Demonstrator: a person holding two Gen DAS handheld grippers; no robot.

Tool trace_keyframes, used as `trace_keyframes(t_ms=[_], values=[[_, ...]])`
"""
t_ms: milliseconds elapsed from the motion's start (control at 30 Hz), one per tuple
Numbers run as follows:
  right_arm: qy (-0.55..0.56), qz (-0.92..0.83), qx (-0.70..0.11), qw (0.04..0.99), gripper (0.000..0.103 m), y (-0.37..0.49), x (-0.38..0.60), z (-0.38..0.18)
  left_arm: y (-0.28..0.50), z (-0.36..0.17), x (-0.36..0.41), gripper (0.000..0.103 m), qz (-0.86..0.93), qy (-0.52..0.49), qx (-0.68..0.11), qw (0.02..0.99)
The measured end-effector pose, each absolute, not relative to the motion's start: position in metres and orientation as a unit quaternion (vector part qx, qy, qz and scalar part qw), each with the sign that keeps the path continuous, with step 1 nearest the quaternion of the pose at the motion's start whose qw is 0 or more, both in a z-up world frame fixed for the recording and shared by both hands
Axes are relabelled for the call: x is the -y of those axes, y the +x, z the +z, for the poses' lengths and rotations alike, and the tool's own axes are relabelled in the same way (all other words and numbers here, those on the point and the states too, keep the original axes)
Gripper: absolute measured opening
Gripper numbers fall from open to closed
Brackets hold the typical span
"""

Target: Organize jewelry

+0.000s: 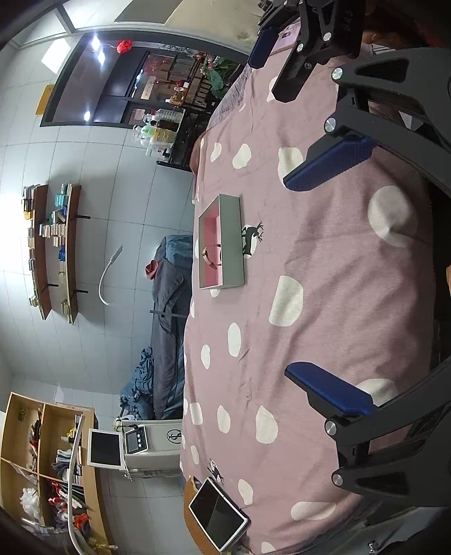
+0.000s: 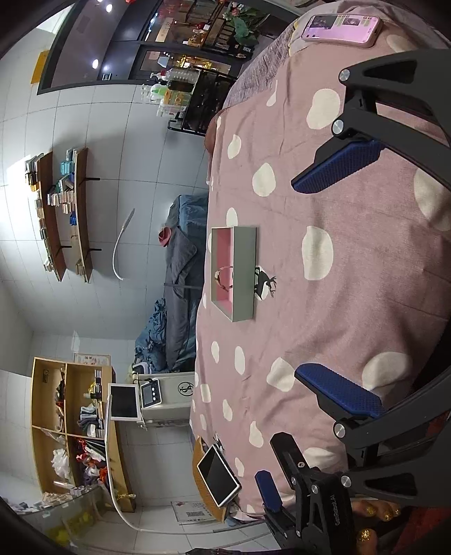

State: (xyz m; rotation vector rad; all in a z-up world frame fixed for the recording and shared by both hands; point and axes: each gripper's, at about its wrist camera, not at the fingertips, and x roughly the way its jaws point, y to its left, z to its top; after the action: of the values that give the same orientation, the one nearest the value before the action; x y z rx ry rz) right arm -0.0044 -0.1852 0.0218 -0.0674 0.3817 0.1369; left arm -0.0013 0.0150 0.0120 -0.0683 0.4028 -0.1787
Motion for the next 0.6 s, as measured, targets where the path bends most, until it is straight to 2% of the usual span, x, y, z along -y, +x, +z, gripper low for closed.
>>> trace_keyframes(t_ms=[600], values=[[-0.031, 0.061, -0.171, 0.983, 0.097, -0.021, 0.187, 0.03, -0.008, 0.016, -0.016, 0.097, -0.099, -0.038, -0.198, 0.975]])
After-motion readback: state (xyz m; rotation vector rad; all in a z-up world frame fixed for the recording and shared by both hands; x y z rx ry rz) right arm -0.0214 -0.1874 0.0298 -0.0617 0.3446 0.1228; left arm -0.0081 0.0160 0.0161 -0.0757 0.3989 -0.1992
